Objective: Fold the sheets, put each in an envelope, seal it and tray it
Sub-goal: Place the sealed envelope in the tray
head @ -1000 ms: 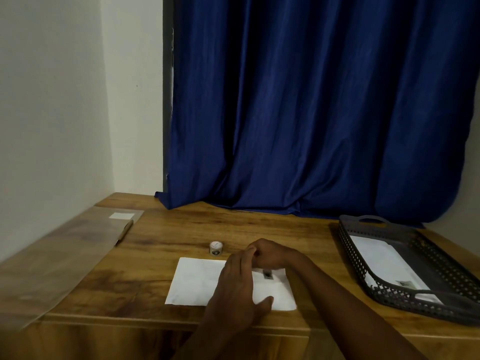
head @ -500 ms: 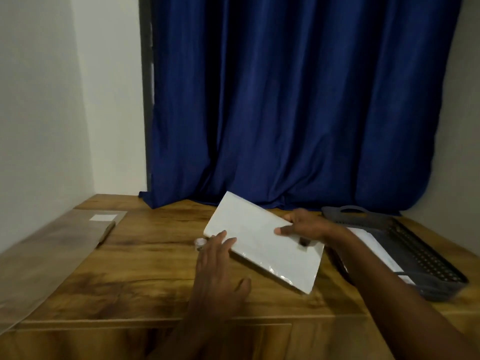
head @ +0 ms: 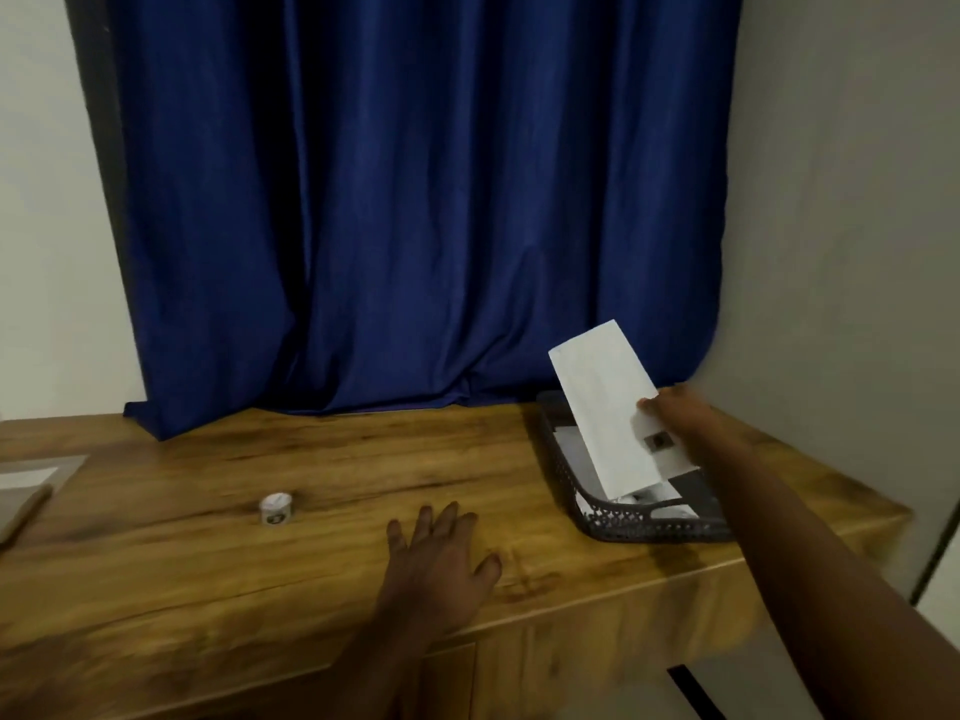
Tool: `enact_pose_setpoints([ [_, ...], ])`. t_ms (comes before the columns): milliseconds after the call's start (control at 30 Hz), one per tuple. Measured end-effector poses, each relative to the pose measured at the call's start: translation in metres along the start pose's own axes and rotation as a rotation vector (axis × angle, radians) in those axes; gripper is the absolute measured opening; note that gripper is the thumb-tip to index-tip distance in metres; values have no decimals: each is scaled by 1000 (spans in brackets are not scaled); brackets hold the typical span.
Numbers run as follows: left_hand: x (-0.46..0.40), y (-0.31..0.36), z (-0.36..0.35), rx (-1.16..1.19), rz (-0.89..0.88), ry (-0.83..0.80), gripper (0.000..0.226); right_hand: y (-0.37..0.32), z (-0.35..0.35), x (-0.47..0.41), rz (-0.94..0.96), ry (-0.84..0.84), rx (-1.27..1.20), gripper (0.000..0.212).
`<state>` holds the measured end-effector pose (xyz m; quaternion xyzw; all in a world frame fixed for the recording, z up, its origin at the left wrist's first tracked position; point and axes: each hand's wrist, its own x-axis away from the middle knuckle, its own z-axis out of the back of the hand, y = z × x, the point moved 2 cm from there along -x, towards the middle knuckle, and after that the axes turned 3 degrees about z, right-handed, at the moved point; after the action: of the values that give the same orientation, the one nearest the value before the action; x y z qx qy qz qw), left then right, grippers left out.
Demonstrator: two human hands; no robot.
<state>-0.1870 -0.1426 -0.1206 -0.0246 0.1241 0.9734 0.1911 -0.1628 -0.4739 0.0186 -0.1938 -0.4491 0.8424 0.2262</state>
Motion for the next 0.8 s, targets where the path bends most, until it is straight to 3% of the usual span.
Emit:
enact_pose_setpoints([
  [333,0,-2,-2,17,1,41,74,38,-36,-16,-125,-153,443,43],
  [567,0,-4,-3,34,-10,59,75,54,-37,-17,-63,-135,770,52],
  [667,-1,-5,-3,34,-16,58,75,54,-34,-32,28,-75,821,38],
  [800,-2,-7,-4,58,-23,66,75,-8,-37,4,320,-1,760,16],
])
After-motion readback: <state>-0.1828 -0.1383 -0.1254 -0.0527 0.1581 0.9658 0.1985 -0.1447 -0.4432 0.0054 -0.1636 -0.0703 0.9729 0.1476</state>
